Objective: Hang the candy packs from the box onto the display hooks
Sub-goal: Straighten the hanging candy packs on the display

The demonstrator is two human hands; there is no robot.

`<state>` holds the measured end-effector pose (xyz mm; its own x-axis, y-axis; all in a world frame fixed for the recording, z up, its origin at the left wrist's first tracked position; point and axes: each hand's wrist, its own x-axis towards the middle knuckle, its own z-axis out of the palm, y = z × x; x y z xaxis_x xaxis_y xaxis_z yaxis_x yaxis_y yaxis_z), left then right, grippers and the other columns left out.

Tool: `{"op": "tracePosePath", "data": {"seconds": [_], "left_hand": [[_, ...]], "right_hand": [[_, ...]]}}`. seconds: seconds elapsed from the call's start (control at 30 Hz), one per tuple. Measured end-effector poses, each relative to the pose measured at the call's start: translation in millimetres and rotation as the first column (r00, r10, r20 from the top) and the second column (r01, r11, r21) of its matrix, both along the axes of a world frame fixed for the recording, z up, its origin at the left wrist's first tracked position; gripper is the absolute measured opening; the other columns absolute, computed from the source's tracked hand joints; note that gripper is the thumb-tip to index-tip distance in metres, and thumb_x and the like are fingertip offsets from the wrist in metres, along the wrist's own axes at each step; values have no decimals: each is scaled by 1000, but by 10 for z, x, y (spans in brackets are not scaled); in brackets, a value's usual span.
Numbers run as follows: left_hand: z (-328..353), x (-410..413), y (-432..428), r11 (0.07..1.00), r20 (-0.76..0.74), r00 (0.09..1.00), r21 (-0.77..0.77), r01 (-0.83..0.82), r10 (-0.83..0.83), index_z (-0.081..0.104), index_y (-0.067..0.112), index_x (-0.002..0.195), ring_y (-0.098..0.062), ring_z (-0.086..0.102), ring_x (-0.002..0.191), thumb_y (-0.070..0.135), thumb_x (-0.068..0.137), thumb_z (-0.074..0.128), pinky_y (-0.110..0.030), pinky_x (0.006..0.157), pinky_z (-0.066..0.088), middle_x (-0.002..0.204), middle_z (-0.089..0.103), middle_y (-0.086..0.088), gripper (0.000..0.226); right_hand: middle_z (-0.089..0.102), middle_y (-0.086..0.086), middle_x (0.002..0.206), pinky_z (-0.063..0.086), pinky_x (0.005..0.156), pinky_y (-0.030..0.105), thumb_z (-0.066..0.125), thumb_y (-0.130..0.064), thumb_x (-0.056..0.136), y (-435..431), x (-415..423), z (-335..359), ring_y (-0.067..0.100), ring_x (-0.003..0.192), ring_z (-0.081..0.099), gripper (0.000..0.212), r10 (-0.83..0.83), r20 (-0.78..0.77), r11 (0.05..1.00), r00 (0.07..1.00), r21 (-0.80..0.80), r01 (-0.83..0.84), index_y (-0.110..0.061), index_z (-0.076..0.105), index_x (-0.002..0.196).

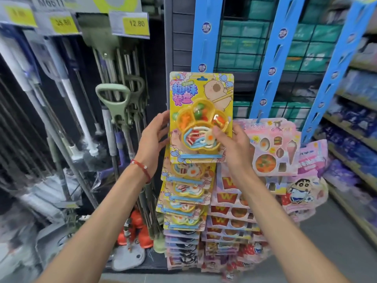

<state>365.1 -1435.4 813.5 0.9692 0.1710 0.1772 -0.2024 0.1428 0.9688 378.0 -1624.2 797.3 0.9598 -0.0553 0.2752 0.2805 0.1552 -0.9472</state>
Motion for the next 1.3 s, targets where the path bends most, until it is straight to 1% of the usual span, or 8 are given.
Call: {"op": "tracePosePath", "data": {"seconds": [0.07,0.17,0.43,0.73,0.97,1.07,1.2,1.3], "left_hand": [[-6,6,21,1000,-5,1000,2,4,-4,66,31,127,-11,62,124,47,107,36,-48,115,40,129,70,11,39],[-6,13,43,1000,-16,1000,9,11,-11,63,27,134,-12,61,126,48,107,35,-50,115,40,132,68,9,44],[-18,14,59,1000,-30,999,-22,8,-9,64,27,129,-8,63,122,47,108,33,-45,112,44,129,69,10,43],[-18,29,89,1000,-26,999,-11,20,-20,65,25,130,-12,65,118,48,108,32,-38,101,48,127,71,7,46],[-53,48,121,999,-22,999,10,32,-32,62,24,135,-12,64,122,48,108,32,-45,111,45,130,69,7,47],[-53,37,111,999,-27,999,33,31,-31,62,25,135,-10,63,122,46,108,32,-46,112,44,130,69,9,46],[-42,-7,61,996,-22,999,90,26,-24,65,33,132,-8,61,125,45,107,36,-43,112,43,129,69,13,40],[-62,-51,10,993,38,999,121,8,-13,65,34,131,-1,64,117,37,108,37,-26,95,50,126,70,15,36]], "right_hand": [[66,-2,136,49,108,51,77,-53,81,9,12,-13,20,128,61,73,3,-8,1000,1000,4,-3,-19,54,141],[70,-4,128,51,106,52,75,-45,87,16,48,-64,19,123,65,56,-1,-10,1000,1000,10,1,-22,60,135],[57,-1,148,47,109,54,80,-74,67,71,102,-125,23,137,54,98,-30,-6,999,1000,27,30,-26,49,145],[62,-3,142,46,111,53,80,-65,71,101,125,-93,20,135,54,86,-30,-22,999,999,30,31,-23,54,141],[56,-4,147,43,115,46,78,-50,81,96,55,-98,14,139,49,79,-58,-36,998,998,8,58,-19,49,148],[61,-1,144,46,112,51,82,-66,70,67,44,-174,20,135,55,91,-58,-75,998,996,-34,56,-21,52,144],[75,-5,119,51,105,50,77,-38,89,47,-44,-206,17,117,68,44,-46,-61,994,997,-98,40,-22,63,127],[77,-4,113,54,102,49,74,-34,92,44,-106,-241,15,110,71,31,-56,-43,993,998,-111,51,-21,66,120]]}}
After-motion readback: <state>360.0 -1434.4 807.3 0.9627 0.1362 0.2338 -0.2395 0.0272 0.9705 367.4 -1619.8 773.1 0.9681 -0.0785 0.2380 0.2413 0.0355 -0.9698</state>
